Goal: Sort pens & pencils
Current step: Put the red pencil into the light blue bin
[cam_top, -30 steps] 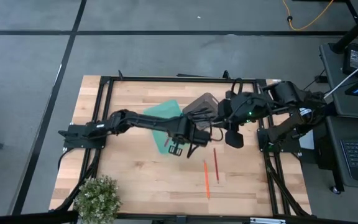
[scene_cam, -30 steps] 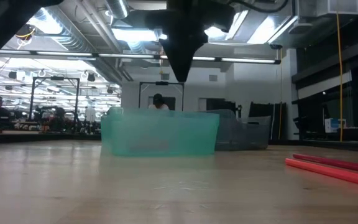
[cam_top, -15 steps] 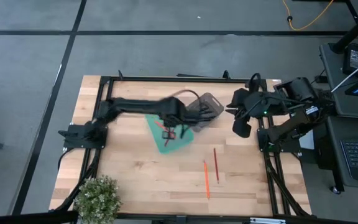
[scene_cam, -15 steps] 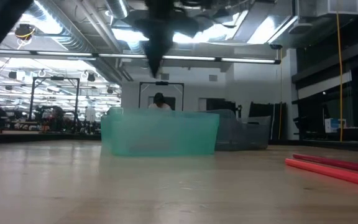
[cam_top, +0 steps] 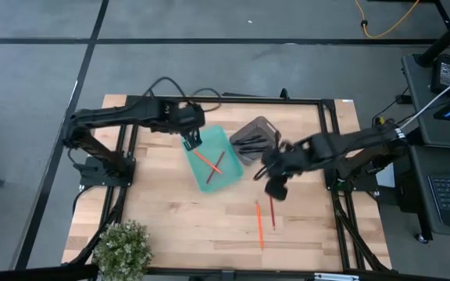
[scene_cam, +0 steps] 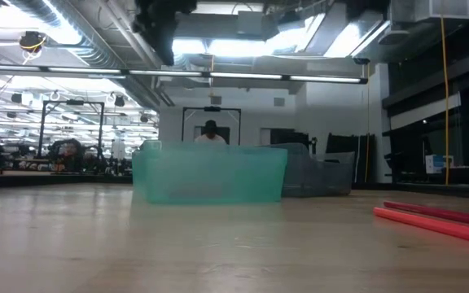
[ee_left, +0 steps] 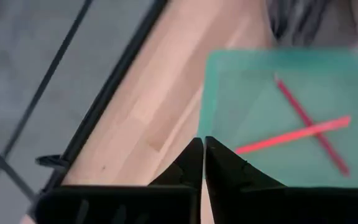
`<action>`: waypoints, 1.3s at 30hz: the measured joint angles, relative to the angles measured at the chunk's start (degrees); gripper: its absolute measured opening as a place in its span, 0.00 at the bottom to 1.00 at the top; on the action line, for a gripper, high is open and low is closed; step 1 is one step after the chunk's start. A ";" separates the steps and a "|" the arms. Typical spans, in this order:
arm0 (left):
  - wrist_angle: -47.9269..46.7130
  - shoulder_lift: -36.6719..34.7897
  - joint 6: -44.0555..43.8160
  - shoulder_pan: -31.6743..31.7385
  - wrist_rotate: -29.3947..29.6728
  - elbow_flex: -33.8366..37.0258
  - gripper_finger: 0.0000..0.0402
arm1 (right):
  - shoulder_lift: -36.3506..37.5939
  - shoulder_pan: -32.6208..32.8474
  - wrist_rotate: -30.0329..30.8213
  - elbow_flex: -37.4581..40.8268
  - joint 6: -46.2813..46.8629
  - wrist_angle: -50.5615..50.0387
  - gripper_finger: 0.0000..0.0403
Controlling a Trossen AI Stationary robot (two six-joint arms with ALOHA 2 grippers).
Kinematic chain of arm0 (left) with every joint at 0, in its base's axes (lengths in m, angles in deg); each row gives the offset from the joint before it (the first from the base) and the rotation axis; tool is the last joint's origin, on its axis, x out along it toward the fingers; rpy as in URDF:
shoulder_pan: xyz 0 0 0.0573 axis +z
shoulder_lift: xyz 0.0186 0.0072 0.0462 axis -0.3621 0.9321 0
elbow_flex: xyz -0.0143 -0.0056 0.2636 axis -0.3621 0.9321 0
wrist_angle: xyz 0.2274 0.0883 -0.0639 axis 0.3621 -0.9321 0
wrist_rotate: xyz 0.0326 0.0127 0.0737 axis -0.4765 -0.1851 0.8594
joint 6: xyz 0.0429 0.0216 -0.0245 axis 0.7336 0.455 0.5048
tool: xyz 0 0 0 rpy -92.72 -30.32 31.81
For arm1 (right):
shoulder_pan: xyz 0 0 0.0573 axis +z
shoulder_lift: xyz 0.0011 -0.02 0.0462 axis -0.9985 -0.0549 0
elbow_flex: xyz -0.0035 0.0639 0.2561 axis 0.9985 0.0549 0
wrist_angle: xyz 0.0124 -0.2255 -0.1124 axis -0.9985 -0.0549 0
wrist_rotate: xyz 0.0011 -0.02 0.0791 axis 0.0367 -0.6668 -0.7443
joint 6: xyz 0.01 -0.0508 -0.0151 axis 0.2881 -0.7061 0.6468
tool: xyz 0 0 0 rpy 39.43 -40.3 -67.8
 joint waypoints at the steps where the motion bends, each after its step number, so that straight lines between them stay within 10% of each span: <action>1: 0.66 -0.69 -1.63 0.34 0.66 0.06 0.03 | 0.00 0.01 -2.99 3.22 1.54 3.30 0.18; 12: 4.67 -0.13 -1.42 4.51 3.51 0.21 0.03 | 0.00 0.26 -21.36 22.97 23.27 13.77 0.18; 22: 4.89 -0.19 -1.42 6.11 3.90 0.10 0.01 | 0.02 0.26 -22.95 29.87 39.47 37.10 0.18; 39: 5.06 -0.19 0.24 4.42 3.82 0.10 0.11 | 0.02 0.63 -22.48 32.49 51.71 33.06 0.18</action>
